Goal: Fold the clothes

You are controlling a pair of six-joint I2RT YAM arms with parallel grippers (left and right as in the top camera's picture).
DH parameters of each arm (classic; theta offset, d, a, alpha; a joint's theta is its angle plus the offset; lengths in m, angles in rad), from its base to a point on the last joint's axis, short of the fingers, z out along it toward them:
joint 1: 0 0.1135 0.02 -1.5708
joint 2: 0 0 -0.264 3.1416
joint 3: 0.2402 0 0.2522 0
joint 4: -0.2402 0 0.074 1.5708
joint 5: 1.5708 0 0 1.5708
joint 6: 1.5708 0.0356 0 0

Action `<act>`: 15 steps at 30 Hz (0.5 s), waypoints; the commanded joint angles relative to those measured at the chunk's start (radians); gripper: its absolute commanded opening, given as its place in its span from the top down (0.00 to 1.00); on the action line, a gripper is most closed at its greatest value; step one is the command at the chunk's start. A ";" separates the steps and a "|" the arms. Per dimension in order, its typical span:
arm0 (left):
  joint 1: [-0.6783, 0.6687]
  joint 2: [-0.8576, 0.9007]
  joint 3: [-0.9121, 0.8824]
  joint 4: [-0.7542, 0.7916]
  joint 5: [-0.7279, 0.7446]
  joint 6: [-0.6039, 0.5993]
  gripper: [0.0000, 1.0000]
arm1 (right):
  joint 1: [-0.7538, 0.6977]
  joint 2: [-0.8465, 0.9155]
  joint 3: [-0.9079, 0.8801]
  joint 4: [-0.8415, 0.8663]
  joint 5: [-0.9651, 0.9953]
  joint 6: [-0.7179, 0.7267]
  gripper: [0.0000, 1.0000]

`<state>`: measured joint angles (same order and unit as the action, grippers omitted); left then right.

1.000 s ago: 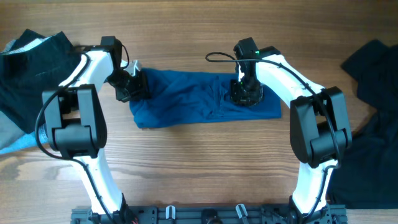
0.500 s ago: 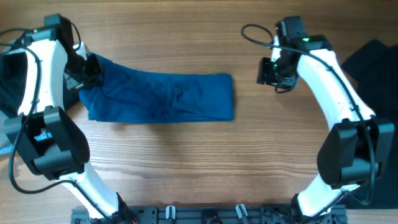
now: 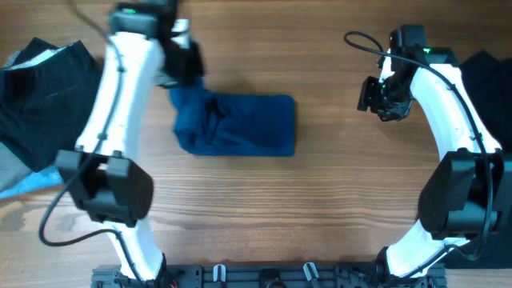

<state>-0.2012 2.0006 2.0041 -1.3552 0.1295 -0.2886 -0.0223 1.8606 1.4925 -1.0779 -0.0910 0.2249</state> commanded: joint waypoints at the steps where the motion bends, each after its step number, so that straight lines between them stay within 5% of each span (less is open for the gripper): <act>1: -0.130 -0.017 0.023 0.059 0.030 -0.129 0.96 | 0.000 0.000 -0.008 -0.005 0.018 -0.042 0.45; 15: -0.301 0.093 0.023 0.112 0.038 -0.192 0.96 | 0.000 0.000 -0.008 -0.025 0.018 -0.047 0.45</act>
<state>-0.4835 2.0583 2.0071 -1.2568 0.1440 -0.4473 -0.0227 1.8606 1.4925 -1.0973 -0.0879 0.1947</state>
